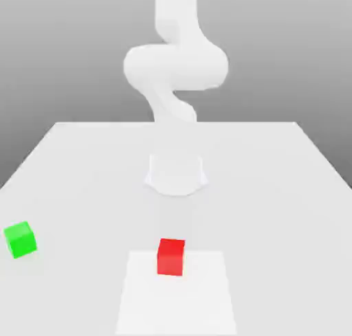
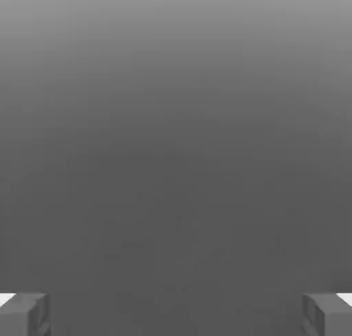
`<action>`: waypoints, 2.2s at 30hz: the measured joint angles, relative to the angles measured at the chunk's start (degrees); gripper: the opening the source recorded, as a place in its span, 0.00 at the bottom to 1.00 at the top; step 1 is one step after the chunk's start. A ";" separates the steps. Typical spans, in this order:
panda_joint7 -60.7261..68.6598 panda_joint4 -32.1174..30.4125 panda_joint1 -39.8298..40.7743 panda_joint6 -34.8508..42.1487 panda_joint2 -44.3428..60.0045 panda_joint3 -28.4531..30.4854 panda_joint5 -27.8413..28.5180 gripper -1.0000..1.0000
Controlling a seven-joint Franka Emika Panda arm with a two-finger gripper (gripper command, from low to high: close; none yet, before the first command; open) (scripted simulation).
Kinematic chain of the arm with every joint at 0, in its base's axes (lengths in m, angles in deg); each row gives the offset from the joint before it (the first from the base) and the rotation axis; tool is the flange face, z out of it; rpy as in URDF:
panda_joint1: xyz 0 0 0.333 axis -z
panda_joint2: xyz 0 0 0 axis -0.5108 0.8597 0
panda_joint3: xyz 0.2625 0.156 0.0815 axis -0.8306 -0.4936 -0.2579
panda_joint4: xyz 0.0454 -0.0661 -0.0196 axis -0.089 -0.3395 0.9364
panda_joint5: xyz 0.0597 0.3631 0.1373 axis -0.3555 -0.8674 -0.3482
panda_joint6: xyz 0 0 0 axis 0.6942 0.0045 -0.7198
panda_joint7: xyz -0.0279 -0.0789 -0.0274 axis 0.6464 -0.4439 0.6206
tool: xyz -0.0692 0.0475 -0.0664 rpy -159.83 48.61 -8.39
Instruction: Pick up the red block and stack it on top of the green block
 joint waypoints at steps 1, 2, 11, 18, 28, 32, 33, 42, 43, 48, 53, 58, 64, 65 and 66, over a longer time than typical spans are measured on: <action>2.52 -1.12 -0.77 -0.96 1.34 0.80 0.41 0.50; 4.87 -2.20 -1.60 -1.90 2.62 1.65 0.88 0.50; 26.29 -11.51 -7.58 -9.91 13.69 8.51 3.65 0.50; 43.44 -18.72 -11.78 -16.14 22.29 13.68 5.02 0.50; 69.27 -29.06 -16.37 -25.14 34.87 19.25 5.12 0.50; 78.17 -30.76 -17.12 -30.27 41.53 18.72 0.51 0.50; 80.34 -30.57 -17.37 -31.95 43.62 18.14 -2.24 0.50; 90.03 -29.01 -8.96 -39.93 53.63 6.58 -15.39 0.00; 90.04 -29.01 -8.96 -39.87 53.63 6.58 -15.40 0.00; 84.98 -29.85 -10.69 -36.08 48.84 10.16 -8.39 0.00; 78.24 -30.88 -7.75 -28.01 39.55 11.72 1.26 0.00; 81.39 -25.85 3.11 -23.52 40.39 17.73 0.21 0.00; 86.02 -18.72 16.56 -18.83 42.97 24.53 -1.70 0.00; 86.73 -17.53 18.50 -18.06 43.36 25.85 -1.93 0.00; 87.42 -16.33 20.56 -17.28 43.73 27.20 -2.13 0.00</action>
